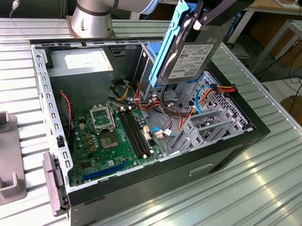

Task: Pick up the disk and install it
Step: 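Insert the disk into the insertion slot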

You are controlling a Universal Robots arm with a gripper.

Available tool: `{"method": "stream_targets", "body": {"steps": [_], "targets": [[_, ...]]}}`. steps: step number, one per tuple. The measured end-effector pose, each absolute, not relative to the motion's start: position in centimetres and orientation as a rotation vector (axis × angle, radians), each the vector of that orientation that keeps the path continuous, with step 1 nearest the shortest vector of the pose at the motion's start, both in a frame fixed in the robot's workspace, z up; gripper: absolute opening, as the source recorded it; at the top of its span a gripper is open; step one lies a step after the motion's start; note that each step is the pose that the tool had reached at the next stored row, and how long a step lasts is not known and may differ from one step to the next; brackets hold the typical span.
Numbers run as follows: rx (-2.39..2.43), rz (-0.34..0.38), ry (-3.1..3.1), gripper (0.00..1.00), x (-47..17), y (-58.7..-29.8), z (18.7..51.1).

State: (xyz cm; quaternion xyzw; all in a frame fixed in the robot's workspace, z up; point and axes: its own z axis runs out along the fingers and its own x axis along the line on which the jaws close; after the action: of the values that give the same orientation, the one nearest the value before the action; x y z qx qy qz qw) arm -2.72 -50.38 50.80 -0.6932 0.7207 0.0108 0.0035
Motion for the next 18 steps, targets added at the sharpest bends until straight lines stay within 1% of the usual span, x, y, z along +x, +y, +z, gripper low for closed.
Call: {"method": "stream_targets", "body": {"steps": [5, 10, 18], "targets": [[-2.173, 0.034, 2.259, 0.37, -2.6, -51.5, 50.8], [-2.173, 0.034, 2.259, 0.37, -1.8, -53.3, 50.7], [-2.173, 0.034, 2.259, 0.37, 0.6, -53.7, 50.6]]}}
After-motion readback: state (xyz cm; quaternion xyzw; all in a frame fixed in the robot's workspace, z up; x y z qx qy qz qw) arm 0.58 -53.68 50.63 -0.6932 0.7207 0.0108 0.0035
